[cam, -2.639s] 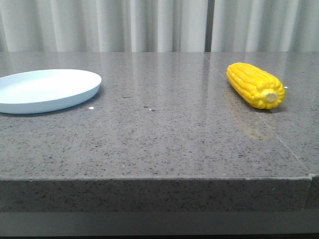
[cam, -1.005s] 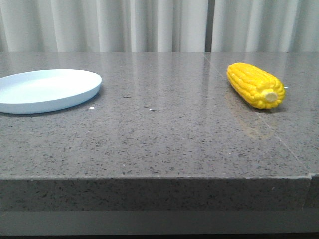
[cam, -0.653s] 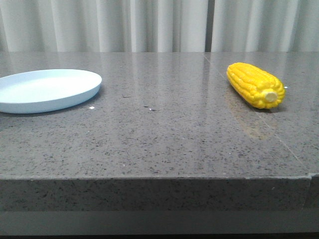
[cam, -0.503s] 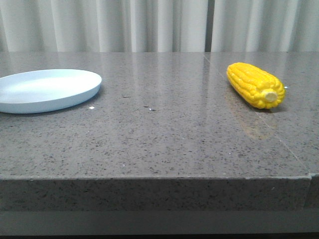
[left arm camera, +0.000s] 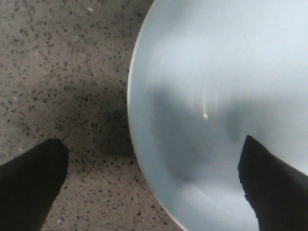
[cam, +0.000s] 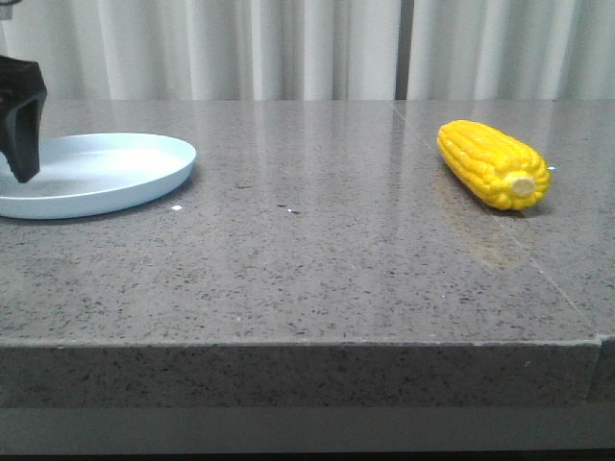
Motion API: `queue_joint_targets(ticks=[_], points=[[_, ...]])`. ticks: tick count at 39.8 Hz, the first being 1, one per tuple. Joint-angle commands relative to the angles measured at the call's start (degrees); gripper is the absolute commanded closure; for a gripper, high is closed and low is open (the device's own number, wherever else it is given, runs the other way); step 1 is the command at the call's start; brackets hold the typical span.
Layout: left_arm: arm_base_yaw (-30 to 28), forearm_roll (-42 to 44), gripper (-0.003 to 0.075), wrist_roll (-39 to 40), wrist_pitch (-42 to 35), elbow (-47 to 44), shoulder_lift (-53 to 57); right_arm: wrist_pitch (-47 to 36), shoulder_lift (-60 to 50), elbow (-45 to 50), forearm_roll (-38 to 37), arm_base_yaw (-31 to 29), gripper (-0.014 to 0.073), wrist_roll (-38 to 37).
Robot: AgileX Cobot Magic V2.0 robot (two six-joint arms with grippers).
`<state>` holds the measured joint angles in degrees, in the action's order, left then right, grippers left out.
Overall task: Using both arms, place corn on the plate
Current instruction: 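Lower the left gripper and grasp the rim of the pale blue plate, then slide the plate with the left gripper toward the table centre, release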
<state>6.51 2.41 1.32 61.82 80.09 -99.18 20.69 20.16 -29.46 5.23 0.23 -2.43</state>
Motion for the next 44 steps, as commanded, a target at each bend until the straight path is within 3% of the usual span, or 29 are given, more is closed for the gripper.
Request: queue_joint_targets(ticks=[1, 7, 10, 17, 23, 27, 36, 44], points=[[0.29, -0.27, 0.0031, 0.12, -1.19, 1.92, 1.21, -4.90, 0.84, -1.96, 0.16, -0.23, -0.0048, 0.50], [0.29, -0.27, 0.0037, 0.12, -1.39, 1.92, 0.76, -4.90, 0.84, -1.96, 0.16, -0.23, -0.0048, 0.50], [0.29, -0.27, 0.0083, 0.12, -1.32, 1.92, 0.76, -4.90, 0.84, -1.96, 0.16, -0.23, -0.0048, 0.50], [0.29, -0.27, 0.0325, 0.12, -1.32, 1.92, 0.76, -4.90, 0.84, -1.96, 0.16, -0.23, -0.0048, 0.50], [0.29, -0.27, 0.0608, 0.12, -1.42, 1.92, 0.76, -4.90, 0.84, -1.96, 0.16, -0.23, -0.0048, 0.50], [0.29, -0.27, 0.0726, 0.12, -1.42, 1.92, 0.76, -4.90, 0.84, -1.96, 0.16, -0.23, -0.0048, 0.50], [0.38, -0.84, 0.0741, 0.12, -2.01, 3.61, 1.11, -4.90, 0.84, -1.96, 0.16, -0.23, -0.0048, 0.50], [3.93, -4.31, 0.0741, 0.12, 1.05, 12.90, 2.44, -4.90, 0.84, -1.96, 0.16, -0.23, -0.0048, 0.50]])
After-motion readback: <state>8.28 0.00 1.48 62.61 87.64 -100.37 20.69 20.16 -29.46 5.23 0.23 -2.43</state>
